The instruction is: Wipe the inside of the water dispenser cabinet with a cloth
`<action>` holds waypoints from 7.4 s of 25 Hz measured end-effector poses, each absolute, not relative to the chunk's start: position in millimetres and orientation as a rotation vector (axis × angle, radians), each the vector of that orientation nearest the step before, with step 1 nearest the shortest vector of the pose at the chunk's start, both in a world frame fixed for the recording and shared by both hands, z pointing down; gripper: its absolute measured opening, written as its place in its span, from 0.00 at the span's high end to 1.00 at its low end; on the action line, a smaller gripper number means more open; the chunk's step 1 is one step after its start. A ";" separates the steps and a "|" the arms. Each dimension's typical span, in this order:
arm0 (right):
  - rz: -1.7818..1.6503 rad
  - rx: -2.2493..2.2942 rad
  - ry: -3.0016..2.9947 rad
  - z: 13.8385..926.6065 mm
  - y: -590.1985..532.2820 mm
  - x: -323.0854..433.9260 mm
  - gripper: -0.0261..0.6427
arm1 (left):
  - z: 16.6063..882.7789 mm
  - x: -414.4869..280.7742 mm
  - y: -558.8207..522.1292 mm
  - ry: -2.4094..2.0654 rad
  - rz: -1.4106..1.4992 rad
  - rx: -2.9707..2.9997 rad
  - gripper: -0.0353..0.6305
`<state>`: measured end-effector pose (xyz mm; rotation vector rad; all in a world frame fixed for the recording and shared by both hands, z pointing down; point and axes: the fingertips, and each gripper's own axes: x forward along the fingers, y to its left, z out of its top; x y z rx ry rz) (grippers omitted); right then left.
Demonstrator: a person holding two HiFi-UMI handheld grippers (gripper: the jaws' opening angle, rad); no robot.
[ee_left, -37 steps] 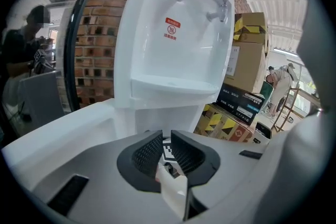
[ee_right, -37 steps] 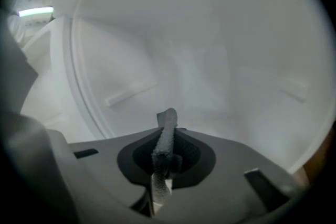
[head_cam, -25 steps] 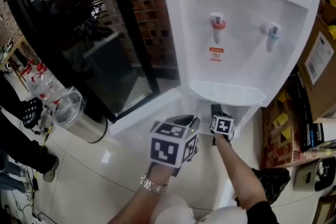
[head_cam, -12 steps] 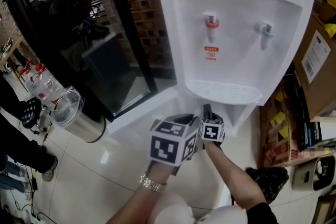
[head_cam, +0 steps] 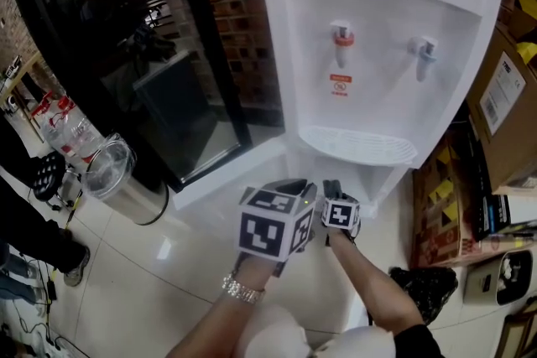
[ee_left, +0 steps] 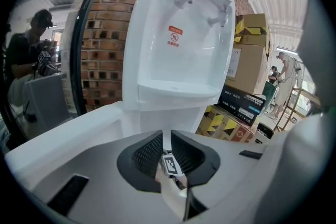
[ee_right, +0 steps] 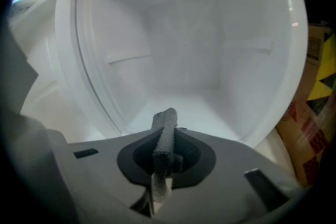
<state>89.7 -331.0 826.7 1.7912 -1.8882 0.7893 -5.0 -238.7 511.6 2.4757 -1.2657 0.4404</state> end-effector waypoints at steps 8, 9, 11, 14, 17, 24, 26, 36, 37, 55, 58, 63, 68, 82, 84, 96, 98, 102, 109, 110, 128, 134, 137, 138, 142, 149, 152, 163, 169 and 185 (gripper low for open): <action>0.786 1.993 -1.638 824.1 -313.7 166.0 0.93 | 506.9 2.3 -236.1 -1.244 0.412 2.492 0.87; 0.791 2.022 -1.644 817.4 -312.1 163.9 0.93 | 506.0 2.9 -235.6 -1.240 0.408 2.496 0.87; 0.742 2.037 -1.713 799.3 -314.9 145.9 0.93 | 503.4 3.4 -234.6 -1.235 0.397 2.503 0.87; 0.709 1.945 -1.925 781.2 -324.7 93.4 0.93 | 500.7 -0.2 -233.2 -1.239 0.392 2.506 0.87; 0.718 1.778 -2.064 788.1 -324.0 43.8 0.93 | 498.1 -7.8 -231.8 -1.257 0.388 2.500 0.87; 0.741 1.738 -1.904 824.4 -311.3 66.6 0.93 | 492.0 -9.3 -229.5 -1.260 0.366 2.505 0.87; 0.739 1.793 -1.845 825.3 -310.8 93.0 0.93 | 491.8 -4.9 -229.5 -1.247 0.364 2.510 0.87; 0.742 2.005 -1.620 816.1 -295.0 178.4 0.93 | 494.5 23.9 -228.0 -1.195 0.361 2.543 0.87; 0.717 2.000 -1.654 808.7 -297.8 168.8 0.93 | 495.0 23.6 -228.3 -1.198 0.364 2.542 0.87; 0.805 1.888 -1.838 819.9 -311.3 146.0 0.93 | 497.8 20.4 -231.7 -1.234 0.373 2.523 0.87; 0.845 1.938 -1.737 824.1 -301.6 166.5 0.93 | 501.3 28.1 -231.7 -1.216 0.377 2.523 0.87; 0.674 1.918 -1.889 781.2 -313.6 124.5 0.93 | 505.8 29.5 -233.6 -1.210 0.392 2.521 0.87; 0.747 1.743 -2.050 792.3 -316.8 67.9 0.93 | 508.9 20.5 -237.2 -1.237 0.406 2.509 0.87; 0.865 1.844 -1.790 829.6 -304.0 157.9 0.93 | 527.5 31.9 -245.4 -1.229 0.434 2.455 0.87; 0.826 1.828 -1.779 811.1 -280.0 158.6 0.93 | 521.2 21.3 -232.8 -1.303 0.413 2.397 0.87; 0.911 1.754 -1.874 452.0 -153.0 125.8 0.93 | 332.7 8.0 -148.5 -1.345 0.587 2.262 0.94; 0.943 1.704 -1.912 370.5 -144.1 114.9 0.93 | 267.1 11.4 -138.2 -1.323 0.603 2.253 0.94; 0.930 1.636 -1.988 217.9 -135.9 99.9 0.93 | 142.6 18.4 -129.8 -1.320 0.617 2.277 0.94; 0.829 1.650 -2.043 39.6 -121.2 102.5 0.93 | -22.0 31.1 -127.7 -1.364 0.513 2.342 0.94; 0.807 1.667 -2.051 21.0 -122.6 105.5 0.93 | -35.8 35.3 -127.0 -1.365 0.514 2.358 0.94; 0.851 1.627 -2.180 -59.0 -45.2 103.6 0.93 | -118.8 42.9 -45.7 -1.399 0.493 2.468 0.94; 0.893 1.690 -2.147 -57.9 23.8 71.1 0.93 | -122.6 5.4 8.5 -1.364 0.500 2.505 0.94; 0.900 1.725 -2.153 -67.7 60.1 46.8 0.93 | -122.7 -19.5 38.6 -1.348 0.489 2.513 0.94; 0.897 1.739 -2.143 -70.1 73.8 42.4 0.93 | -121.0 -24.6 48.1 -1.342 0.493 2.515 0.94; 0.867 1.736 -2.093 -75.4 124.5 29.3 0.93 | -112.2 -36.9 82.8 -1.302 0.516 2.498 0.94; 0.832 1.719 -2.117 -86.8 141.3 21.0 0.93 | -125.0 -40.0 100.9 -1.330 0.494 2.514 0.94; 0.825 1.692 -2.152 -93.6 140.8 11.4 0.93 | -133.3 -43.9 103.6 -1.363 0.498 2.519 0.94; 0.834 1.657 -2.146 -90.6 154.5 12.7 0.93 | -130.8 -33.7 124.4 -1.346 0.544 2.511 0.94; 0.858 1.642 -2.137 -82.2 159.8 15.4 0.93 | -127.6 -23.7 128.8 -1.335 0.542 2.500 0.94; 0.847 1.604 -2.179 -88.9 119.0 17.5 0.93 | -127.0 -28.0 92.2 -1.362 0.538 2.441 0.94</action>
